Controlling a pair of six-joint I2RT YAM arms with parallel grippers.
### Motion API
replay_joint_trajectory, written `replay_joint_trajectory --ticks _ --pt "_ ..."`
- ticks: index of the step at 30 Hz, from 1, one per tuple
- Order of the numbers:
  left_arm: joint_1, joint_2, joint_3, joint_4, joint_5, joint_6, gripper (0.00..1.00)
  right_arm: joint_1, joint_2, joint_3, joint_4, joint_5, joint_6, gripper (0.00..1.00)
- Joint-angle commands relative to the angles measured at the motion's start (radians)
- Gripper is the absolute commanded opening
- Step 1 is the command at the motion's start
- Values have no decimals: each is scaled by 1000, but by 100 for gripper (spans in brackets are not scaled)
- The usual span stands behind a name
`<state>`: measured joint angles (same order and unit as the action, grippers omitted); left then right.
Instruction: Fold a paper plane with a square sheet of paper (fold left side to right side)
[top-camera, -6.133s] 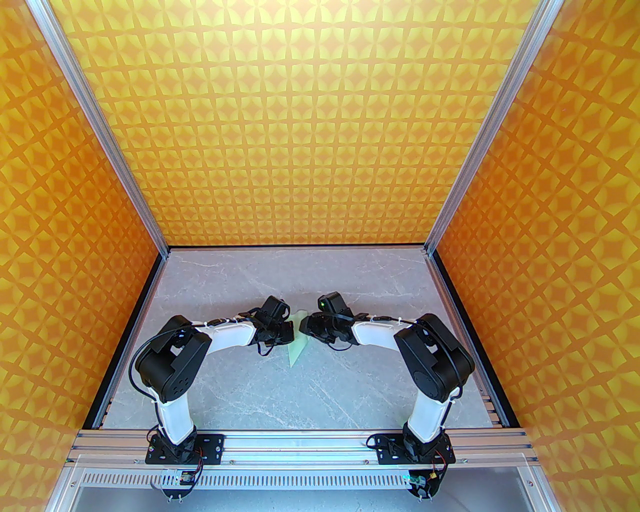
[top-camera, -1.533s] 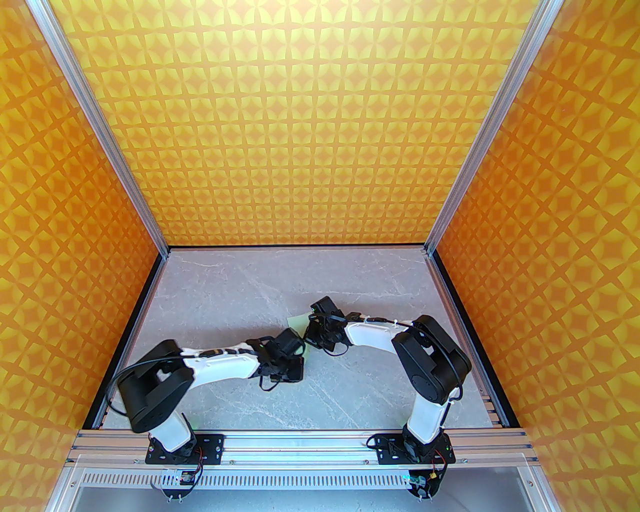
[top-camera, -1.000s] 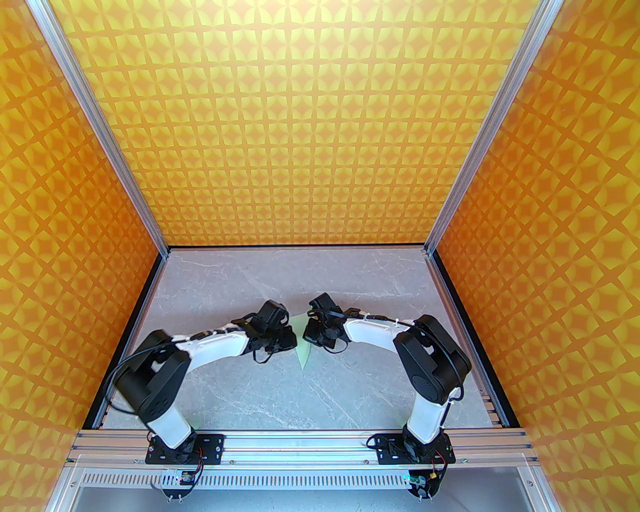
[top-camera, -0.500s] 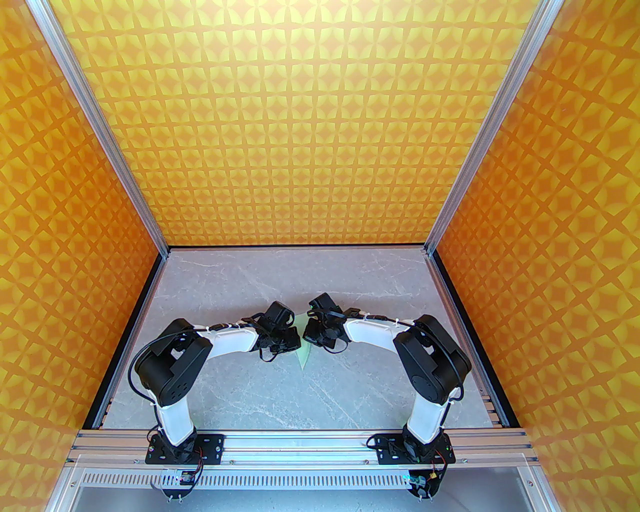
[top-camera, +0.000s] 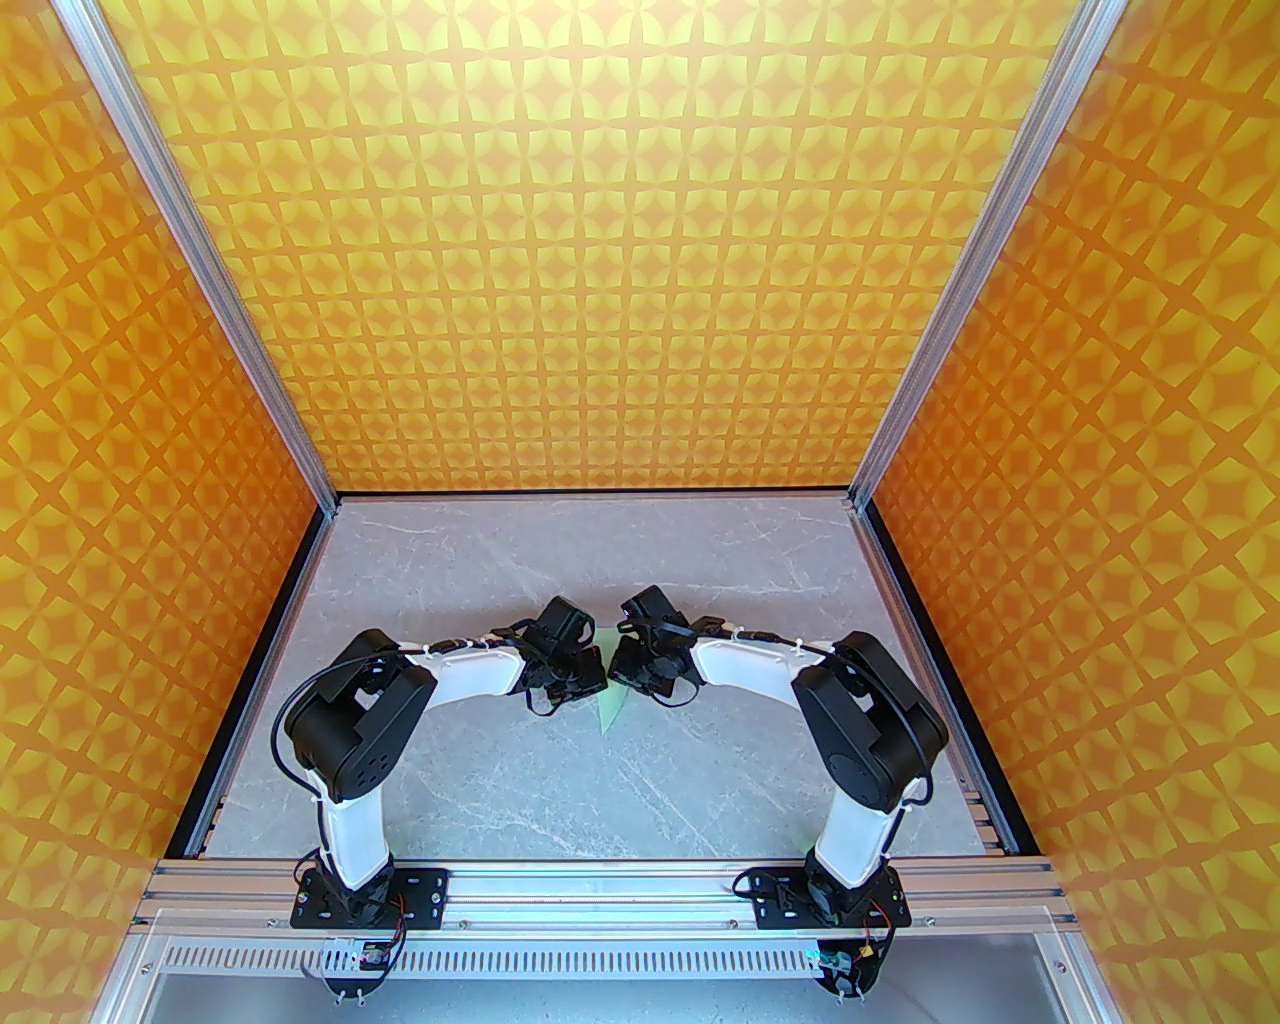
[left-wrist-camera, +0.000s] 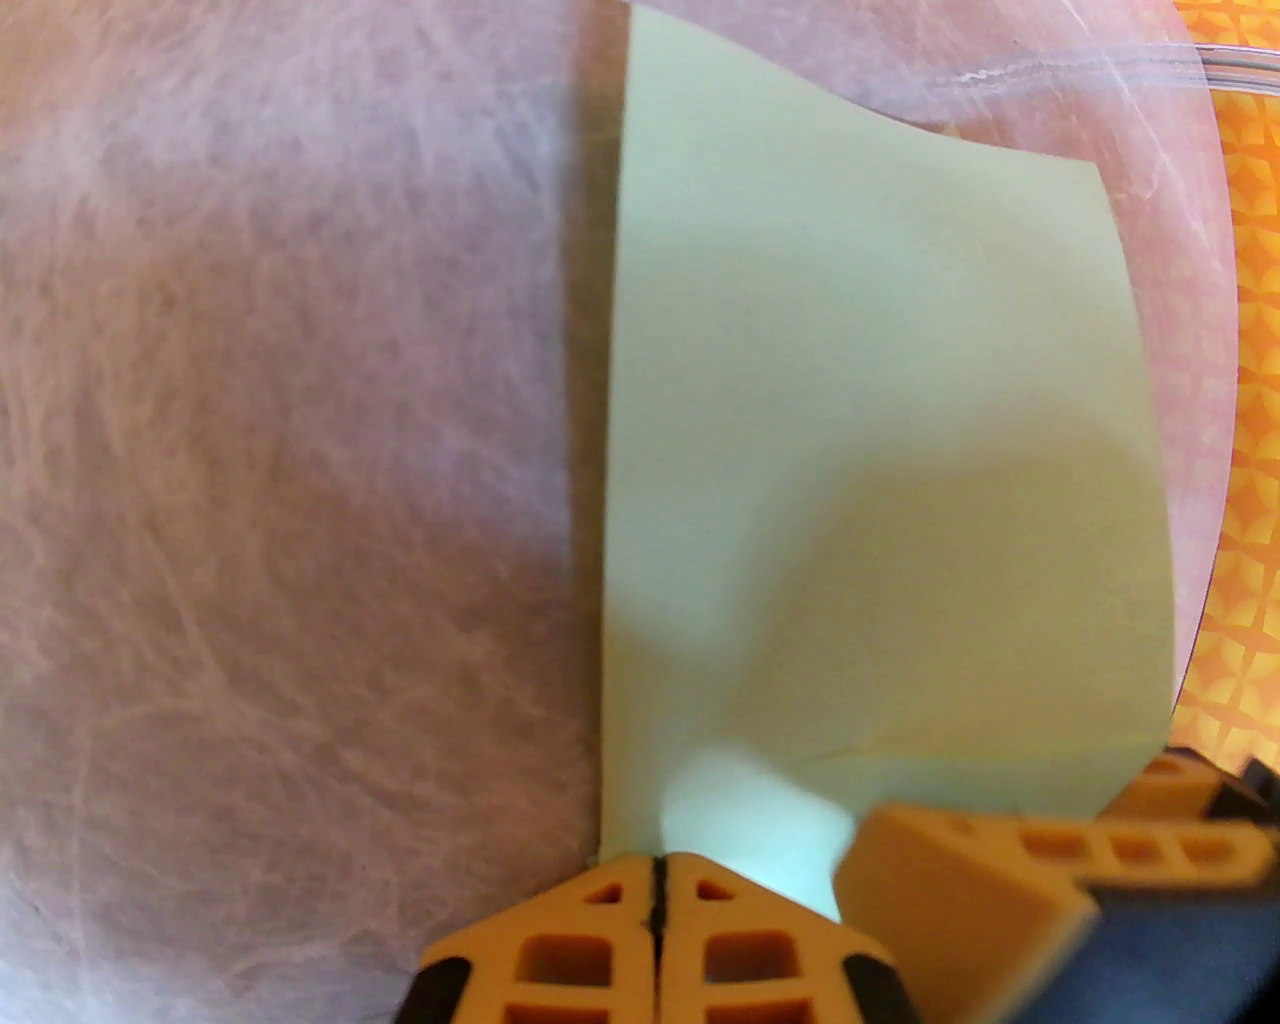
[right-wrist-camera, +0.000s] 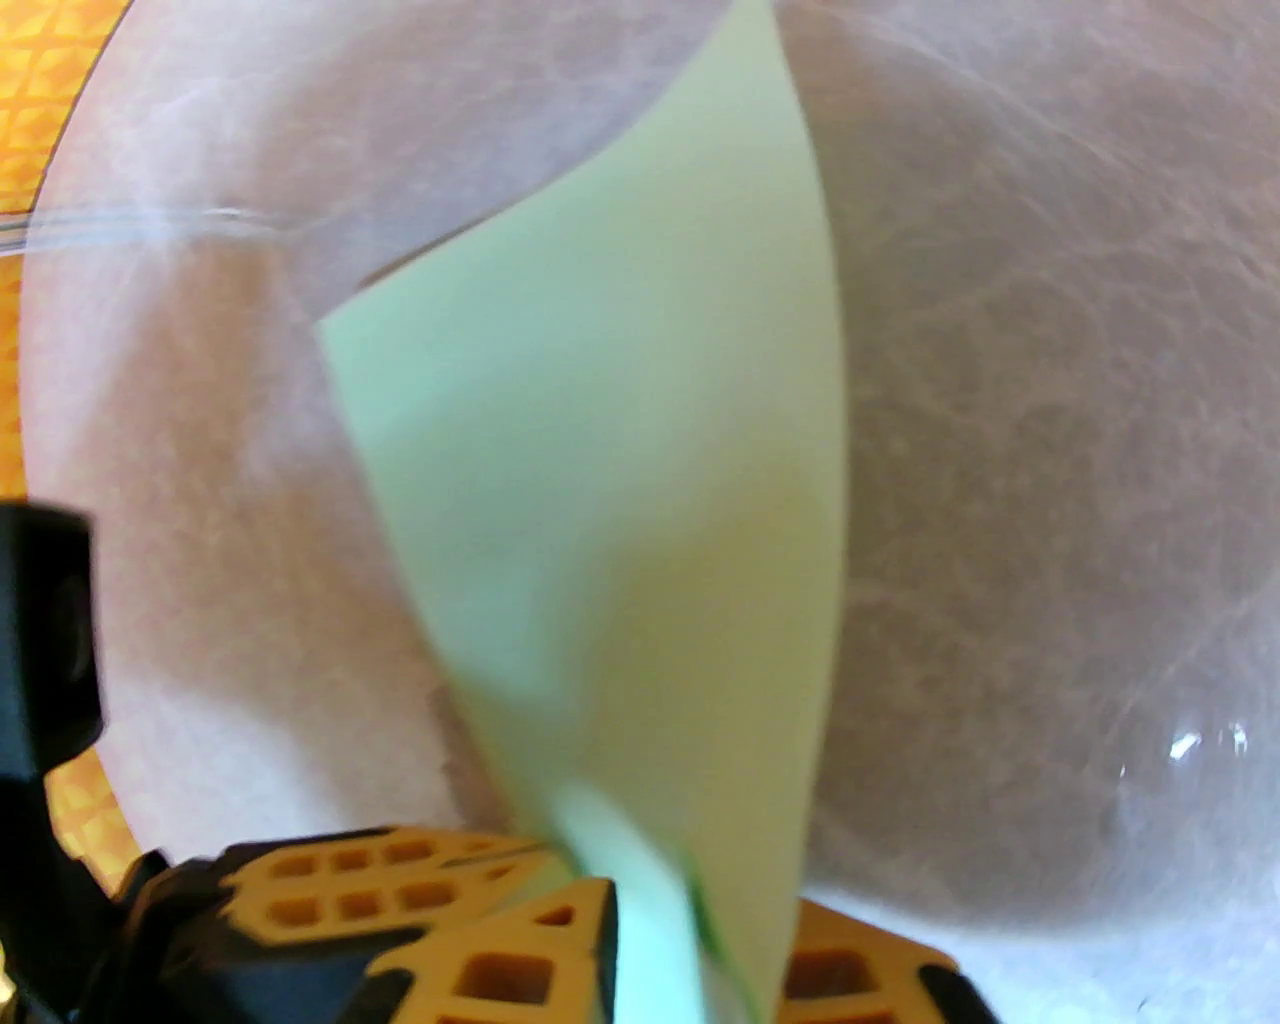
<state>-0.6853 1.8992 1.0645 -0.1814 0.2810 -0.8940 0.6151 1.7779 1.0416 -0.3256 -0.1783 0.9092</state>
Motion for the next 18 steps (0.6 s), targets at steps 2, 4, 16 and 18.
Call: replay_joint_trajectory --ticks 2,4,16,18 --pt "-2 49 0 -85 -25 -5 5 0 -59 -3 -11 29 -29 25" --pt "-2 52 2 -88 -25 -5 5 0 -72 0 -12 29 -33 25" --pt "-13 55 12 -89 -25 2 6 -10 -54 -13 111 -43 -3 23" --pt "-14 56 14 -91 -23 4 6 -11 -42 -8 121 -49 1 23"
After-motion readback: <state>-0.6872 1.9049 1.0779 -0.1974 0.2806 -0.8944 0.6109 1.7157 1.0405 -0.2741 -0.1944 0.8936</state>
